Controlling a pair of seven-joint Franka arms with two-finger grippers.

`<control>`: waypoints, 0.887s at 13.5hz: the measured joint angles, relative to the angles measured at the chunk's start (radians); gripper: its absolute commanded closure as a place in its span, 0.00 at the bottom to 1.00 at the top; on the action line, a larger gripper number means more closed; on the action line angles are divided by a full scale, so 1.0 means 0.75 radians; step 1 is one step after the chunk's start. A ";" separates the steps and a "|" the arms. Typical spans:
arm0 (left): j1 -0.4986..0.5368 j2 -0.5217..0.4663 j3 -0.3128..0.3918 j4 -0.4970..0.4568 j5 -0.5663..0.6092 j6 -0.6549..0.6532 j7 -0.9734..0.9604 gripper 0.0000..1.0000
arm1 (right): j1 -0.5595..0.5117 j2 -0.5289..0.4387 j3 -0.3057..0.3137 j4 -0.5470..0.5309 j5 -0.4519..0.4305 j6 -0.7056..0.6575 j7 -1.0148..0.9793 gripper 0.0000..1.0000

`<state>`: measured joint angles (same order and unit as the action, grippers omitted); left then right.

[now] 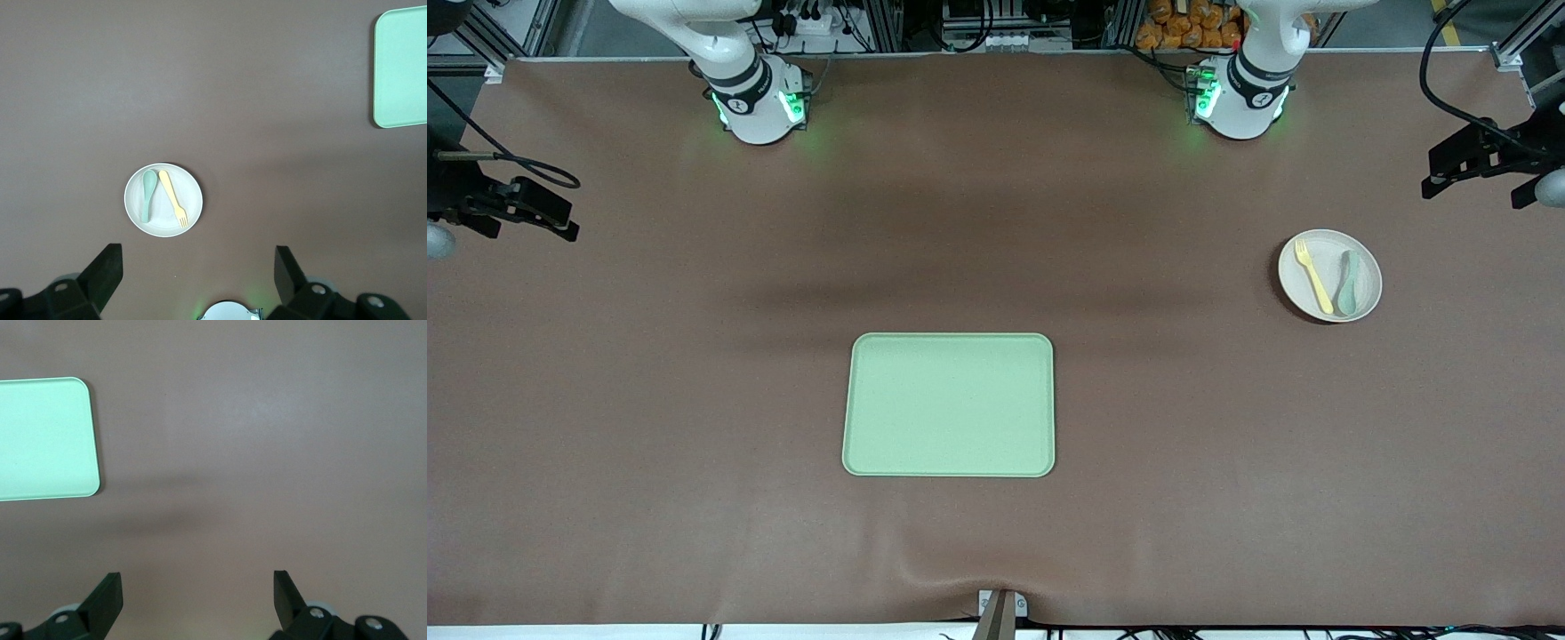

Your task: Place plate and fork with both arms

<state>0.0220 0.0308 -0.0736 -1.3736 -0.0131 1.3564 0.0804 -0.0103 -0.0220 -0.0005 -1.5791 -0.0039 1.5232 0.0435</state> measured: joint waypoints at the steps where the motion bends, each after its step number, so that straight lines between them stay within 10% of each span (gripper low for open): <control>1: 0.000 0.000 0.000 0.000 0.000 0.000 0.000 0.00 | 0.000 0.000 0.000 0.000 0.000 0.000 0.000 0.00; 12: -0.003 0.000 -0.002 -0.014 0.000 0.000 -0.002 0.00 | 0.000 0.000 0.000 0.000 0.000 0.000 0.000 0.00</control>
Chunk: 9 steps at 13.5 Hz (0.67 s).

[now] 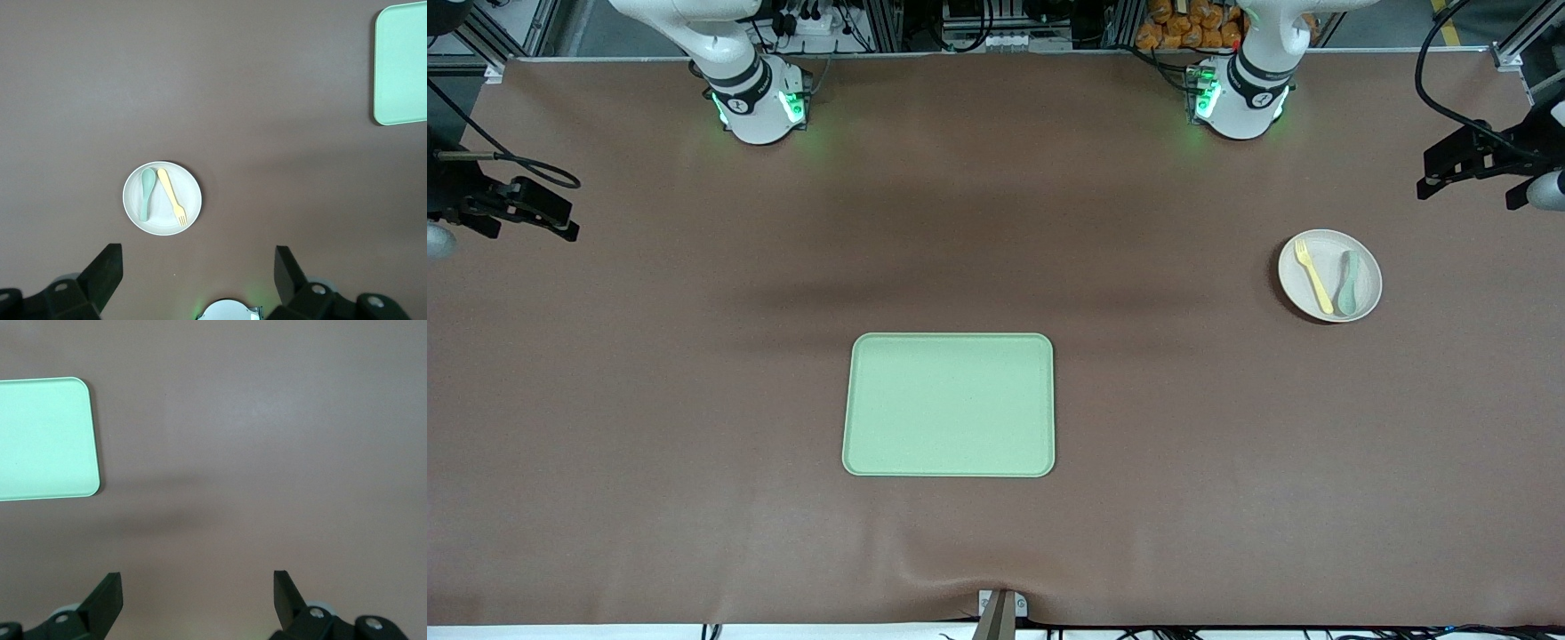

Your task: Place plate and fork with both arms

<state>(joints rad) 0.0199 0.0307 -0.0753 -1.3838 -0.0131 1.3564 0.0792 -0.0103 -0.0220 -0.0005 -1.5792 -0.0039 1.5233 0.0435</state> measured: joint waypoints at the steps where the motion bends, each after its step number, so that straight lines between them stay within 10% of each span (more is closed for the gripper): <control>1: 0.000 0.000 0.001 -0.003 0.000 0.000 -0.001 0.00 | 0.000 0.000 0.000 0.000 0.000 0.000 0.000 0.00; 9: 0.004 0.001 0.003 -0.174 0.085 -0.004 -0.006 0.00 | 0.000 0.000 0.000 -0.002 0.000 0.000 0.000 0.00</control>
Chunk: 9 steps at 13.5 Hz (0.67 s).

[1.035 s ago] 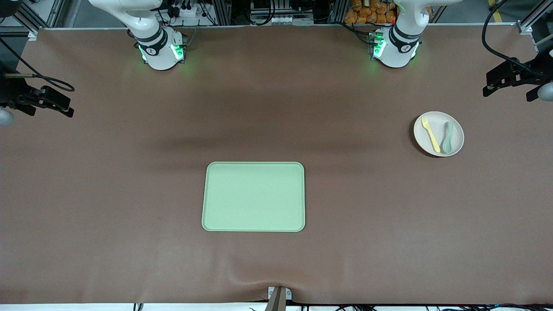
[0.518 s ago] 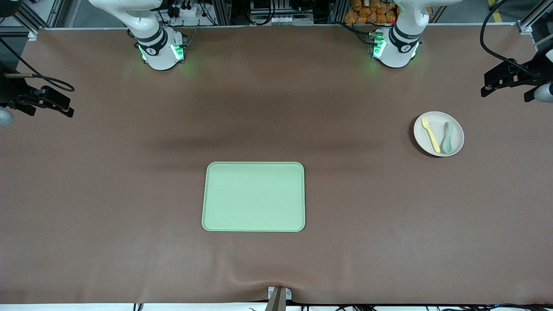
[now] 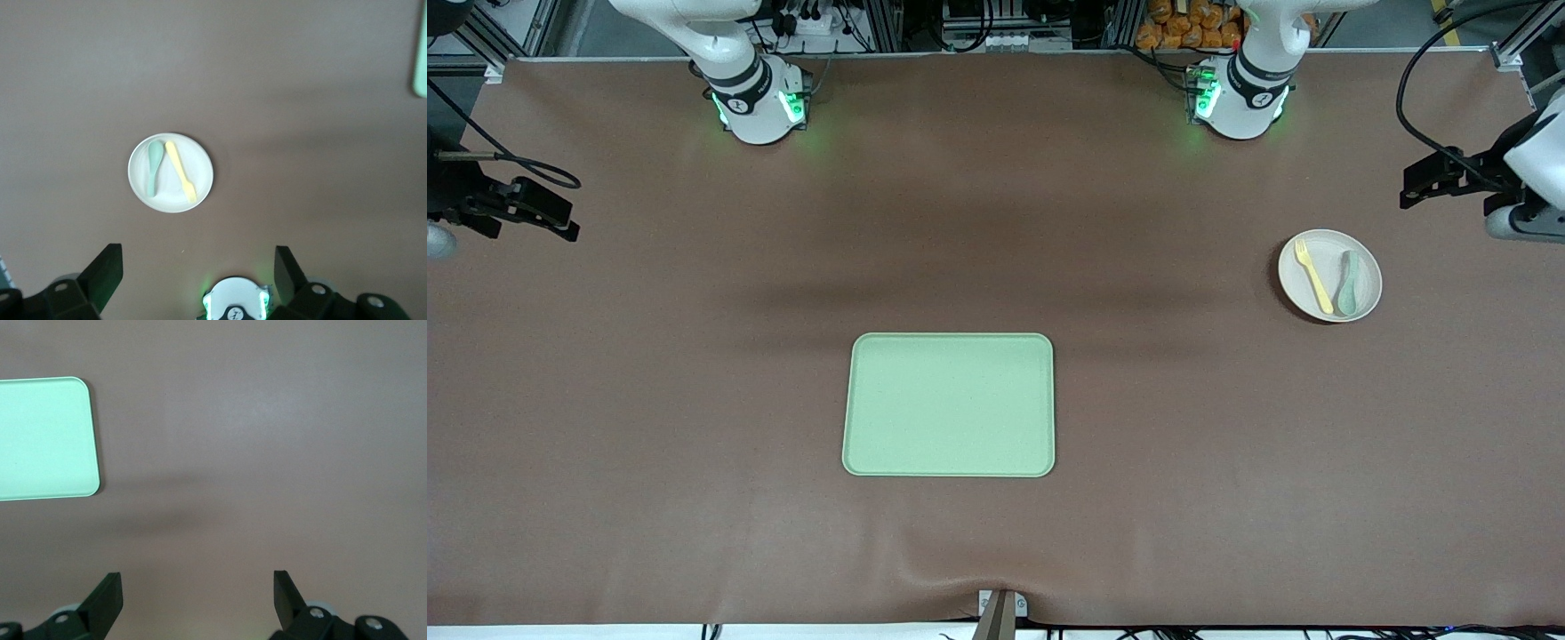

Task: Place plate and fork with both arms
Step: 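Move the left gripper down toward the rim of the white plate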

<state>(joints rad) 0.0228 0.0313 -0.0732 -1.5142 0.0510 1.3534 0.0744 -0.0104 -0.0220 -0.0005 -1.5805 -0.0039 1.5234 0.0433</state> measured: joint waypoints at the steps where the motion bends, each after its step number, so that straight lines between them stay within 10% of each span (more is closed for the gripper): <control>1: 0.001 0.000 0.000 -0.033 0.022 -0.001 0.000 0.00 | 0.000 0.000 0.000 0.000 0.000 0.000 0.000 0.00; 9: 0.273 0.059 0.009 -0.349 0.057 0.139 0.075 0.00 | 0.000 0.000 0.000 -0.003 0.000 0.000 0.000 0.00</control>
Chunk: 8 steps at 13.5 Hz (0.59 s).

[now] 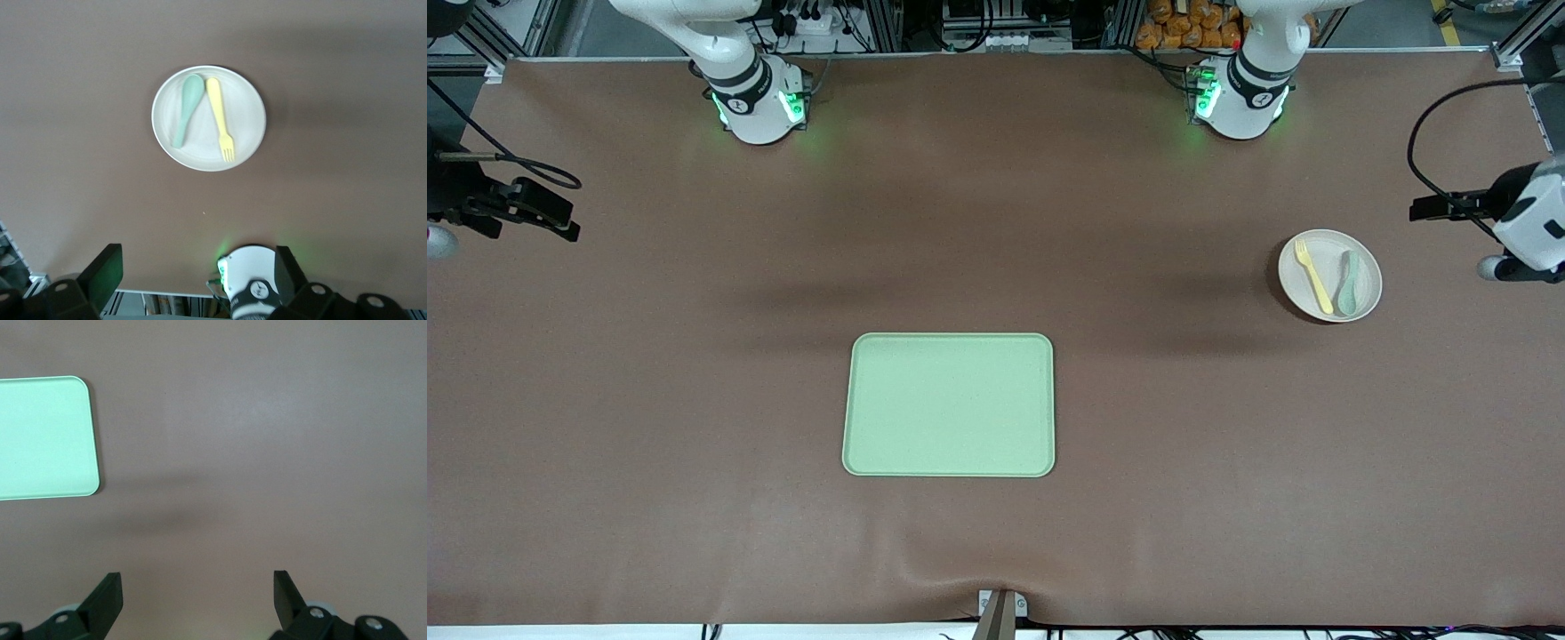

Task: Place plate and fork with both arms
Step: 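Move the left gripper down toward the rim of the white plate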

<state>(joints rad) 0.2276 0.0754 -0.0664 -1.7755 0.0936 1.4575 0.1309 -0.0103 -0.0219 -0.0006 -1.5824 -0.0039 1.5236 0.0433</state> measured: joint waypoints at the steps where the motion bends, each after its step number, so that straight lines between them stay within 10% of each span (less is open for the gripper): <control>1: 0.045 0.027 0.001 -0.034 0.000 0.064 0.038 0.00 | 0.000 0.000 0.000 0.000 0.000 0.000 0.000 0.00; 8: 0.231 0.192 0.002 -0.244 0.000 0.491 0.262 0.00 | 0.000 0.000 0.000 -0.001 0.000 0.000 0.000 0.00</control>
<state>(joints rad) 0.4007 0.2195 -0.0647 -1.9588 0.0936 1.8261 0.3272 -0.0104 -0.0219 -0.0007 -1.5828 -0.0039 1.5237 0.0433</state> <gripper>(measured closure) 0.000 0.000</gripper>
